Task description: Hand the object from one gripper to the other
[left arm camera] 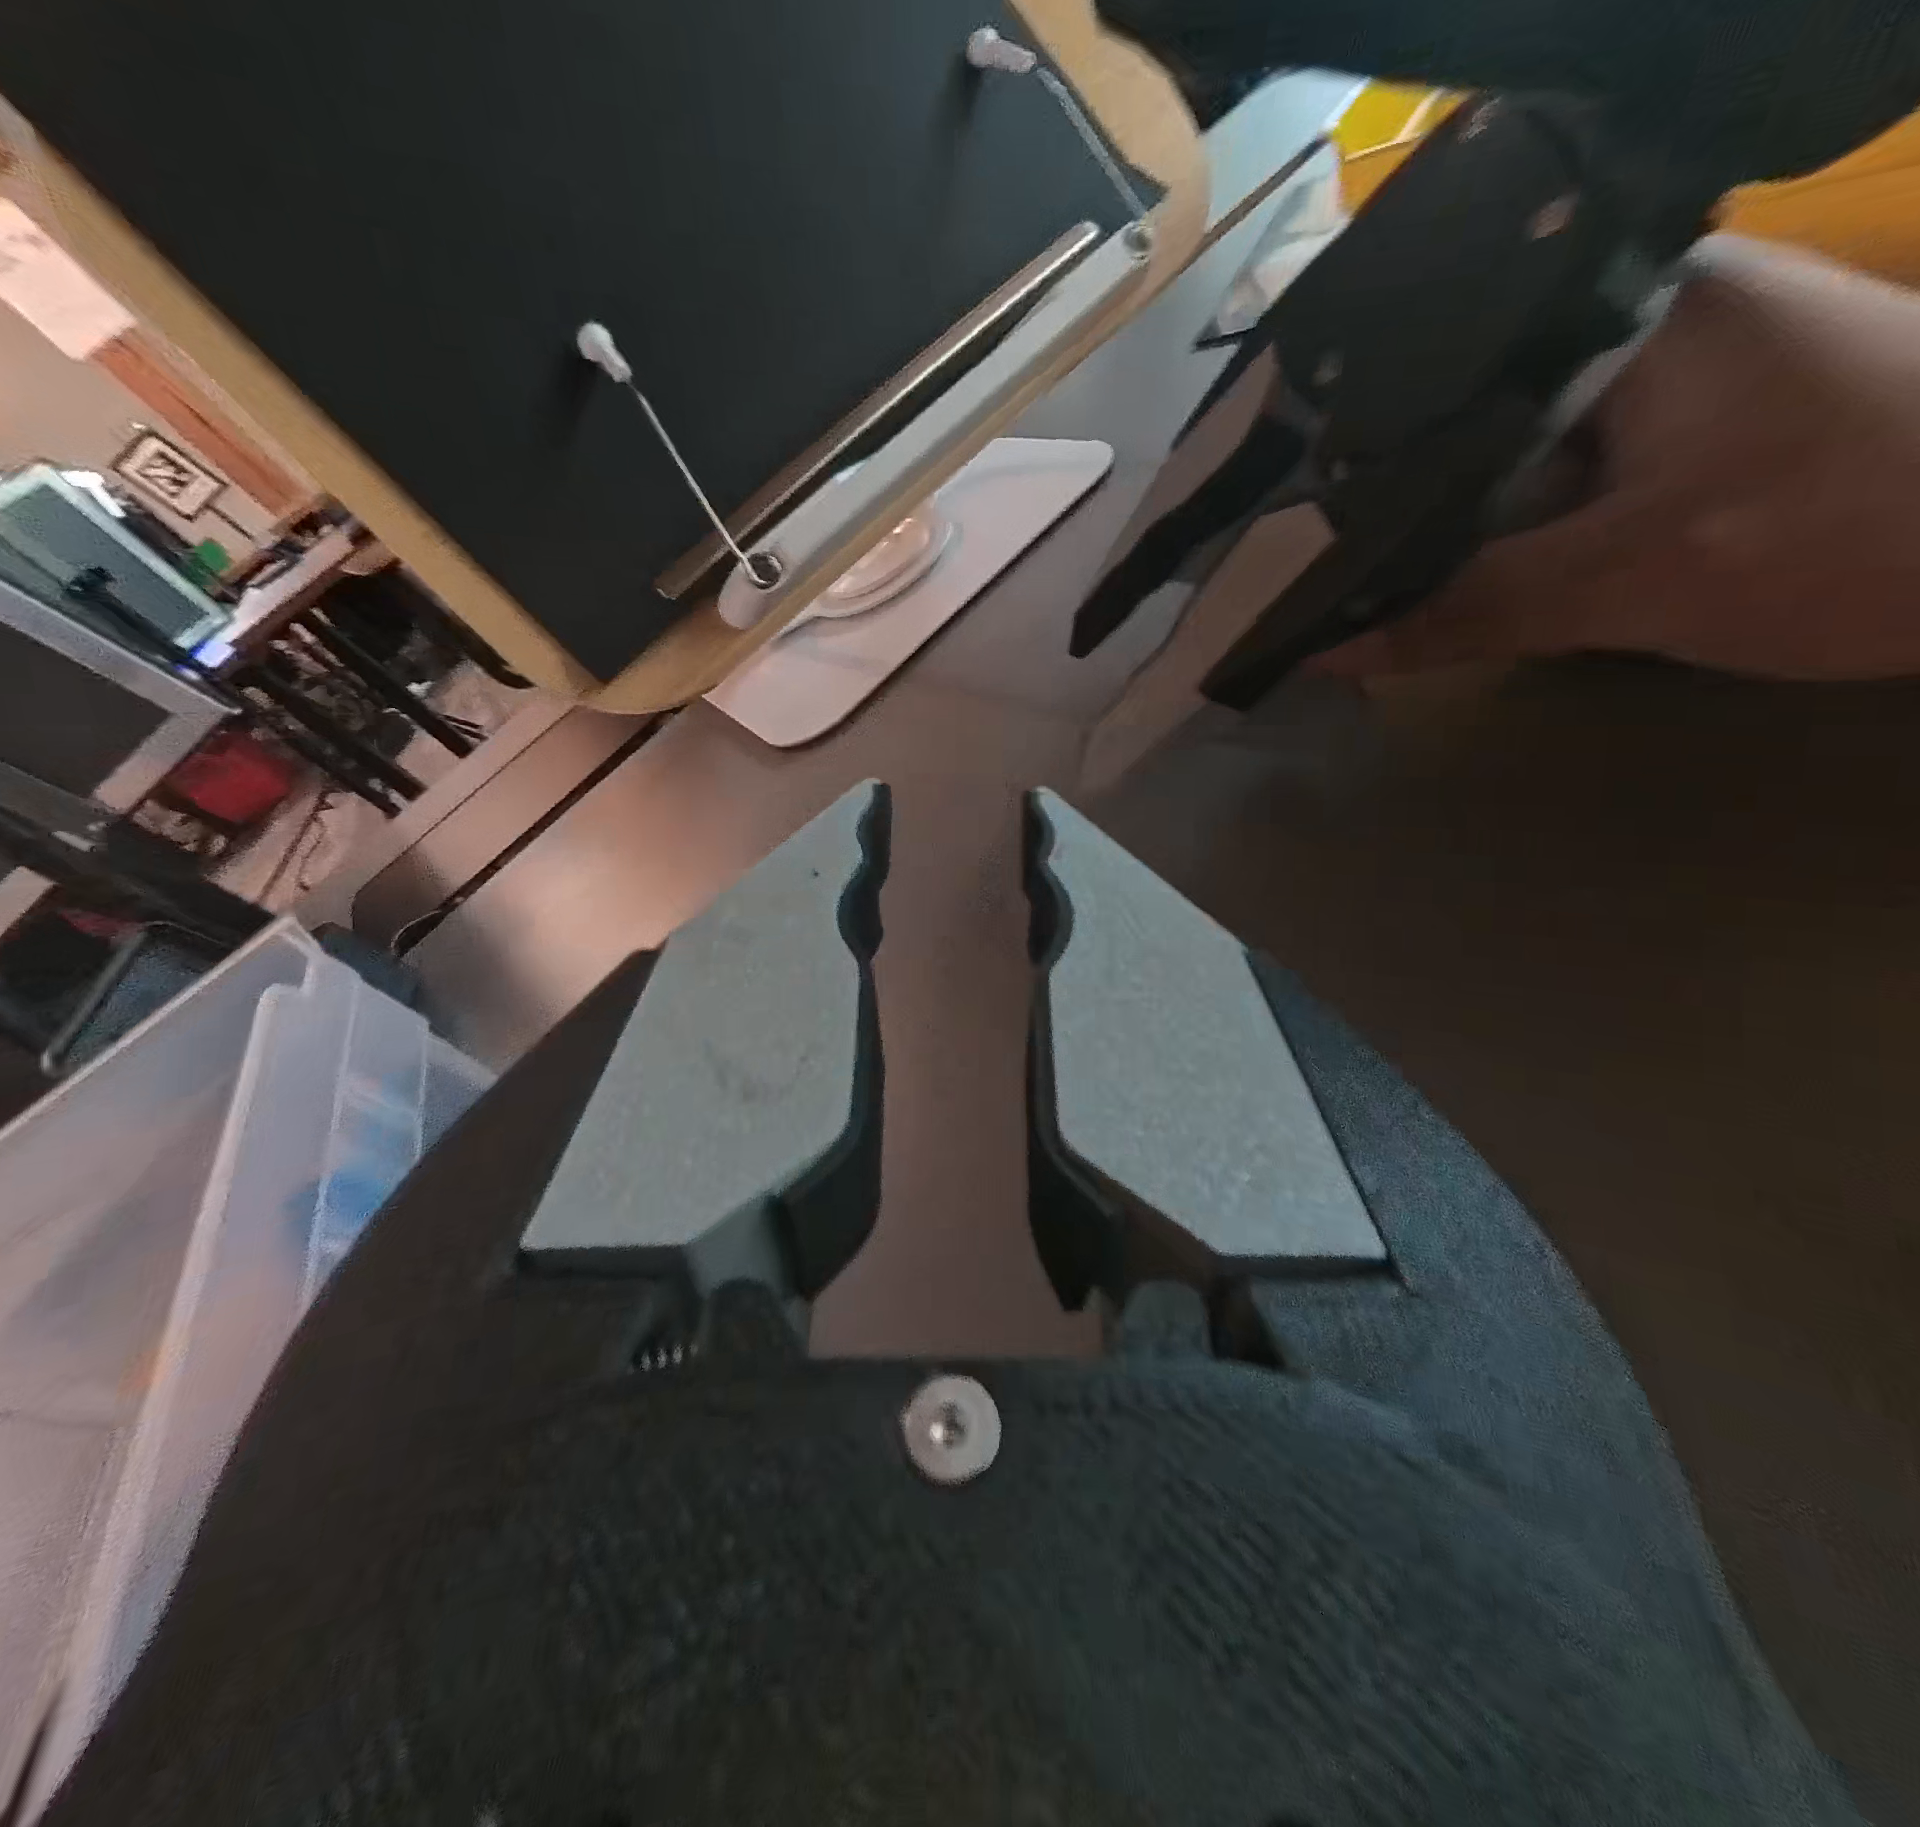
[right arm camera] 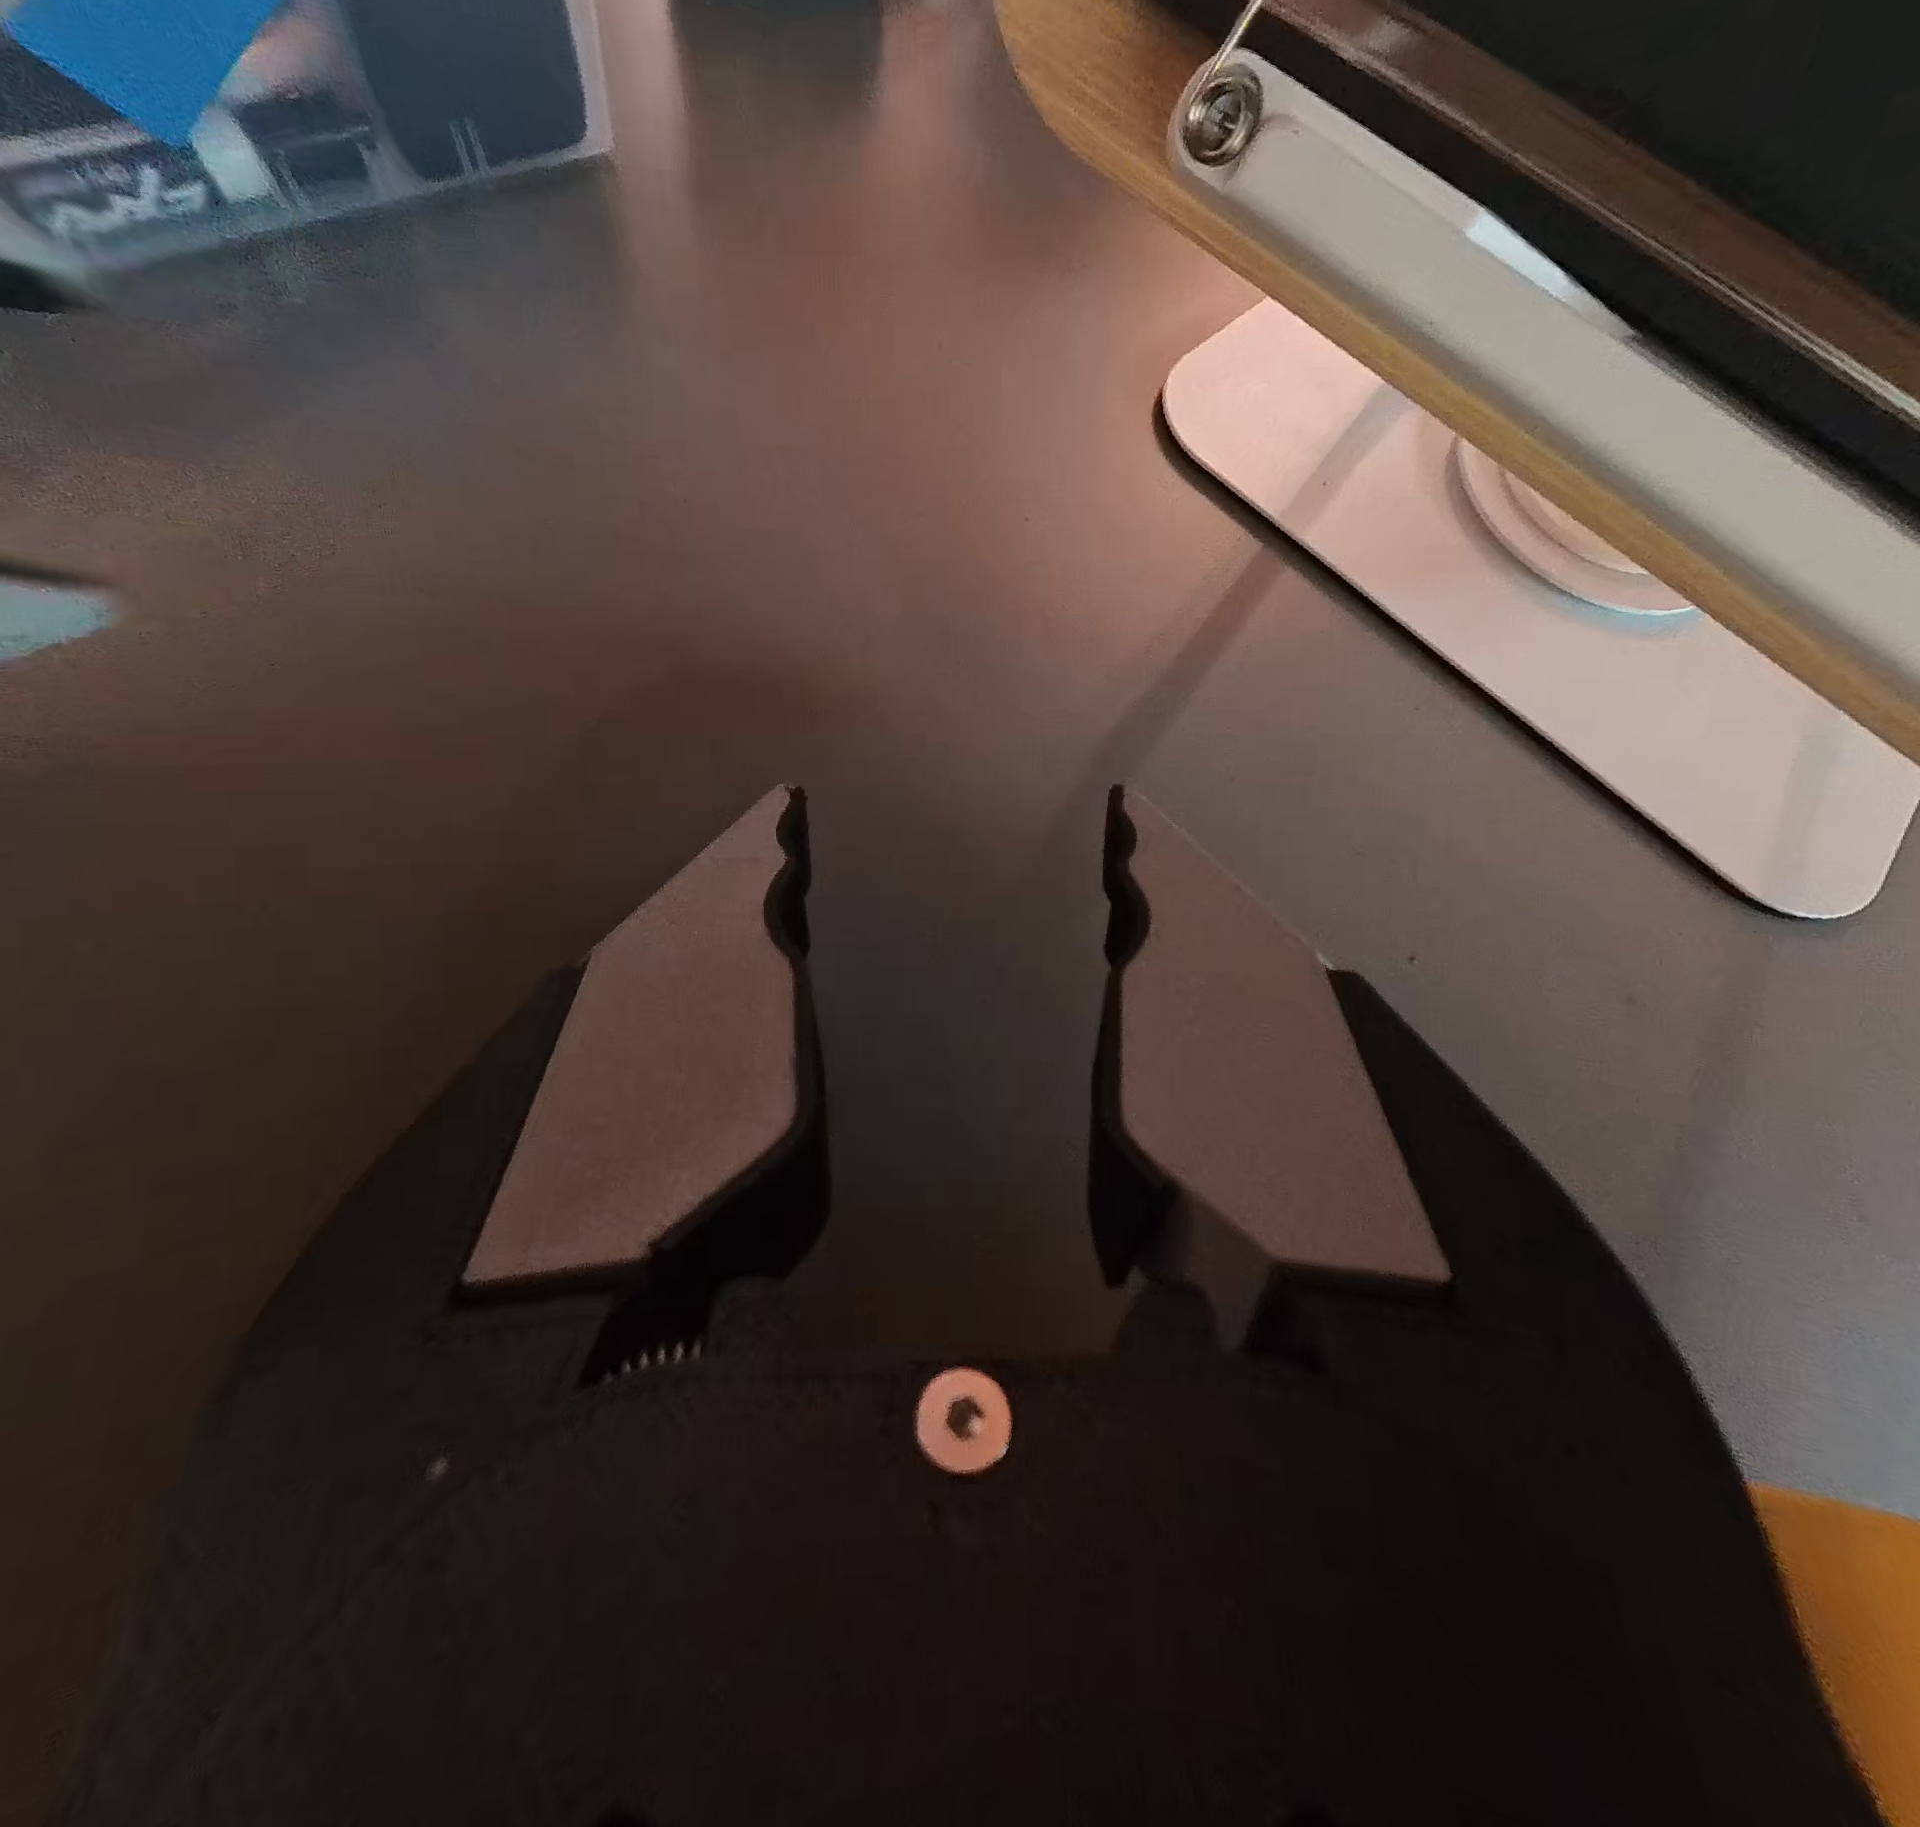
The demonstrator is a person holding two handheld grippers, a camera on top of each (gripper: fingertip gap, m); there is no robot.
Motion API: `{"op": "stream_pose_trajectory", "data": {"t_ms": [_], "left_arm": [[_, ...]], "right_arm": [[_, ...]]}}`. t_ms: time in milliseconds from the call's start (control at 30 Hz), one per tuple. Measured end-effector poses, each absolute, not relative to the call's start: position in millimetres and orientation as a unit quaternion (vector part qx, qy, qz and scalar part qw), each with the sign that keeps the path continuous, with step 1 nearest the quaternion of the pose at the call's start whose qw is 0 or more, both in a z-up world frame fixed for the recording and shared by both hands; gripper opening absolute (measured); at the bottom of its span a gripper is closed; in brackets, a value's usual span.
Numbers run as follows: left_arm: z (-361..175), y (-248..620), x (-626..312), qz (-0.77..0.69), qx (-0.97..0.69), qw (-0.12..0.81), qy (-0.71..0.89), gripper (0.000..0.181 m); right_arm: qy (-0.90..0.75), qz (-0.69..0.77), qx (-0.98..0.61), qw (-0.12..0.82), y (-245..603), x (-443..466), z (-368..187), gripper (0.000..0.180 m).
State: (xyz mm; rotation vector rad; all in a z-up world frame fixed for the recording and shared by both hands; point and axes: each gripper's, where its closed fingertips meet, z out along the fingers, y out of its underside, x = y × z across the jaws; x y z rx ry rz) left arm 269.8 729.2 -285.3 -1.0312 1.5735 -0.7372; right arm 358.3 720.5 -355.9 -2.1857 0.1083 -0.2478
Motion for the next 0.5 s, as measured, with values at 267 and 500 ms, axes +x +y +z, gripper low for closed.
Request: {"op": "stream_pose_trajectory", "data": {"t_ms": [267, 500], "left_arm": [[-215.4, 831.2, 132.7, -0.230, -0.511, 0.497, 0.663, 0.040], [-292.6, 968.3, 63.3, -0.135, -0.712, 0.317, 0.612, 0.057]], "right_arm": [[0.068, -0.032, -0.871, 0.486, 717.3, 354.9, -346.7, 0.055], [0.059, -0.012, -0.871, 0.488, 721.6, 344.3, -346.2, 0.056]]}}
